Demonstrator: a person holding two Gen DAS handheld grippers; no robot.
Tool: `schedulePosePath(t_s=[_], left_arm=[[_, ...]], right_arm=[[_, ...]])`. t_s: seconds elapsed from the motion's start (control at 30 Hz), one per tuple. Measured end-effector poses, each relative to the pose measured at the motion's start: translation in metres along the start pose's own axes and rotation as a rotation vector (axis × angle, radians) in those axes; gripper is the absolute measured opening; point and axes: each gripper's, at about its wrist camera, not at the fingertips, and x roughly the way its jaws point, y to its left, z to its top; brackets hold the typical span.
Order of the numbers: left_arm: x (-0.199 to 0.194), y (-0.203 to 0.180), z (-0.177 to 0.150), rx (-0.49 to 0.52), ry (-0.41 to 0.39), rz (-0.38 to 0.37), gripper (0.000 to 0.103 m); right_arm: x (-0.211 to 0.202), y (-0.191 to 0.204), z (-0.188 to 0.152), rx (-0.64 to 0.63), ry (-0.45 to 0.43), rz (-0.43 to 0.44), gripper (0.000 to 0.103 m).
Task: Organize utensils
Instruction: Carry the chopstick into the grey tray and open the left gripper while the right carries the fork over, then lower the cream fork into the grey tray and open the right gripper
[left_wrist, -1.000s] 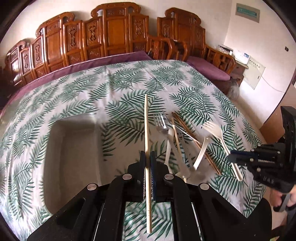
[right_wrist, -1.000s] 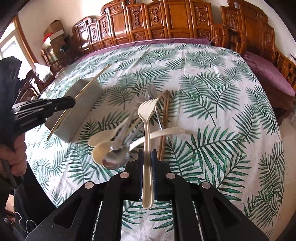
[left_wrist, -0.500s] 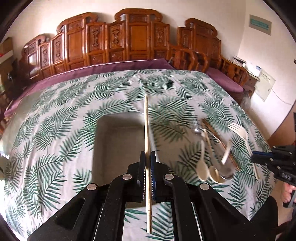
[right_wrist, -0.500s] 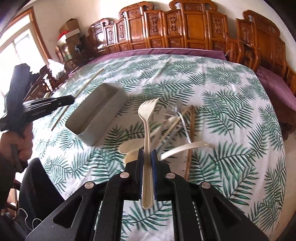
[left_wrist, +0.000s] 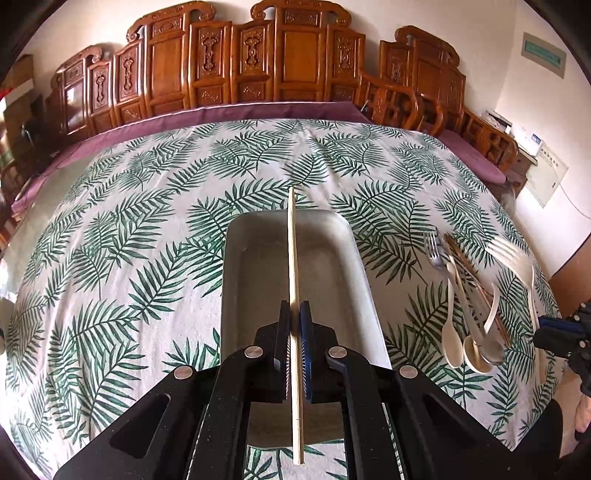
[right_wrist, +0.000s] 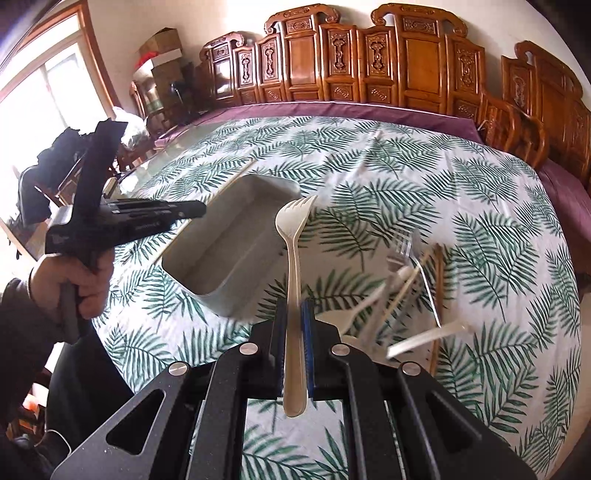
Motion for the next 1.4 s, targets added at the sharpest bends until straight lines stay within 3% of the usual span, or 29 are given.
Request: schedulePosePath(t_s=[0.27, 0.4, 0.8, 1.2, 1.3, 1.4], left_arm=[[0.007, 0.005, -0.006, -0.008, 0.023, -0.018, 0.005], [-0.009, 0.009, -0.004, -0.001, -0.012, -0.022, 0.023], [-0.073, 0.039, -0.018, -0.018, -0.128, -0.003, 0.027], [-0.098, 0.065, -0.033, -0.095, -0.219, 0.034, 0.029], [-0.098, 0.065, -0.033, -0.089, -0.221, 0.035, 0.029], [-0.1, 0.066, -0.033, -0.088, -0.225, 0.035, 0.029]], right_arm=[[0.016, 0.02, 0.019, 0.008, 0.003, 0.007, 0.01], [0.027, 0.03, 0.028, -0.001, 0.009, 0.01, 0.01], [0.08, 0.063, 0.056, -0.012, 0.032, 0.018, 0.01], [0.132, 0.079, 0.068, 0.027, 0.07, 0.004, 0.011], [0.134, 0.08, 0.069, 0.033, 0.062, 0.023, 0.024], [0.129, 0.08, 0.068, 0.031, 0.041, 0.032, 0.025]])
